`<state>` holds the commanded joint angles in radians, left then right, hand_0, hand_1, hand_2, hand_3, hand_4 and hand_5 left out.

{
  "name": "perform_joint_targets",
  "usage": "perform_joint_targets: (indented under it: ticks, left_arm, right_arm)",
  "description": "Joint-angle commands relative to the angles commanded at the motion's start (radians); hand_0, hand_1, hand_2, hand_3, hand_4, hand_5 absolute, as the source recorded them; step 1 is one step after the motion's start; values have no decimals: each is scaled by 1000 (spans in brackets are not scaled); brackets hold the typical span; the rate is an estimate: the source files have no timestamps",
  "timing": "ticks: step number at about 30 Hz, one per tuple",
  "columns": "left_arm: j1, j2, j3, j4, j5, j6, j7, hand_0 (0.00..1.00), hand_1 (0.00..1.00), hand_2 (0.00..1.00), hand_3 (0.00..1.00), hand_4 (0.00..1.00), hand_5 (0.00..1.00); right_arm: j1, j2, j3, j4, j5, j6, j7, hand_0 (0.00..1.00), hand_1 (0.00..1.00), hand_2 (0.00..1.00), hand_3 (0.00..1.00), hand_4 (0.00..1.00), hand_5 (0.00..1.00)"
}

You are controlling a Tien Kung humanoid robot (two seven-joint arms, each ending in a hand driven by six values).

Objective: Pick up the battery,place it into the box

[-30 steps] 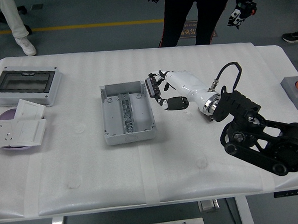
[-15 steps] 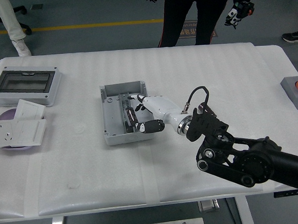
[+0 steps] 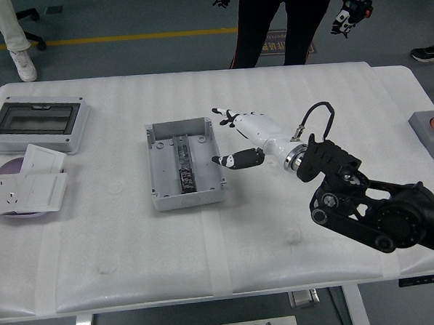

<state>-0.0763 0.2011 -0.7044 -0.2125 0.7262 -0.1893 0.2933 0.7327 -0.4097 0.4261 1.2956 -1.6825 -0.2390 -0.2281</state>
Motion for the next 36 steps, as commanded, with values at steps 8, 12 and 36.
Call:
perform_joint_targets:
  ticks: [8, 12, 36]
  left_arm:
    - [-3, 1, 6, 0, -8, 1, -1, 374, 606, 503, 321, 468, 375]
    - [-5, 0, 8, -1, -10, 1, -2, 374, 606, 503, 321, 468, 375]
    - [-14, 3, 17, -2, -8, -1, -9, 374, 606, 499, 316, 455, 357]
  right_arm:
    - [91, -164, -171, -27, -106, 121, -20, 890, 760, 813, 993, 893, 454]
    - [118, -204, -247, -23, -151, 147, -20, 890, 760, 813, 993, 893, 454]
    - [213, -210, -388, -106, -251, 171, 37, 911, 771, 877, 971, 885, 418]
